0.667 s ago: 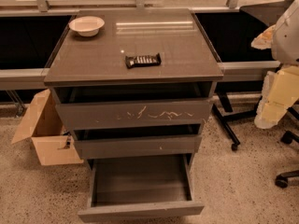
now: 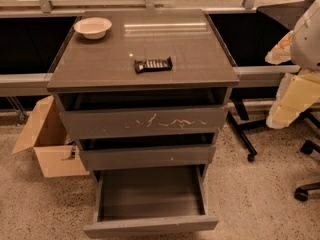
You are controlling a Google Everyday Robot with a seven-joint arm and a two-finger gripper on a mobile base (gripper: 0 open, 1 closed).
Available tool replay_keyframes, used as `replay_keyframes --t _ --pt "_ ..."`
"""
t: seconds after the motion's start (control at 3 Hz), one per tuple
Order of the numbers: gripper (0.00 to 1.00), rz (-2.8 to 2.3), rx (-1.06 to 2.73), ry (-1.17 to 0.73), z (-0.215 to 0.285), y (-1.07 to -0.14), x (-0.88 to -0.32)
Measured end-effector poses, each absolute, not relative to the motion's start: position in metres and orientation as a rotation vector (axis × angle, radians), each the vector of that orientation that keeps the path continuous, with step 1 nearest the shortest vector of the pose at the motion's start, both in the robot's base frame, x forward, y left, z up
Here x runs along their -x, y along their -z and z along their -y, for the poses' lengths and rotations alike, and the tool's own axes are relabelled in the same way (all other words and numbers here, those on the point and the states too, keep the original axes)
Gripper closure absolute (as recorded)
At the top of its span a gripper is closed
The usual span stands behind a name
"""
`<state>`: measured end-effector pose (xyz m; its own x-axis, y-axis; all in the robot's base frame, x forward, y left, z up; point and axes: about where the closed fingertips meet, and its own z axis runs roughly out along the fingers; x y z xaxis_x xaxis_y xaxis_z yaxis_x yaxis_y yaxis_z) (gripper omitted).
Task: Close bottom drawer
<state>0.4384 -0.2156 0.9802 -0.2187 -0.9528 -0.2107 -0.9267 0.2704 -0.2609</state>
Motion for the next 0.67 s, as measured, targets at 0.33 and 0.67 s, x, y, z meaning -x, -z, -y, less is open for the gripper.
replay_keyframes --t 0.33,0.67 --pt "0.0 -2.221 1.717 0.112 0.216 -0.98 -0.438" --pt "0.0 -2.193 1.751 0.08 0.217 -0.963 -0.44"
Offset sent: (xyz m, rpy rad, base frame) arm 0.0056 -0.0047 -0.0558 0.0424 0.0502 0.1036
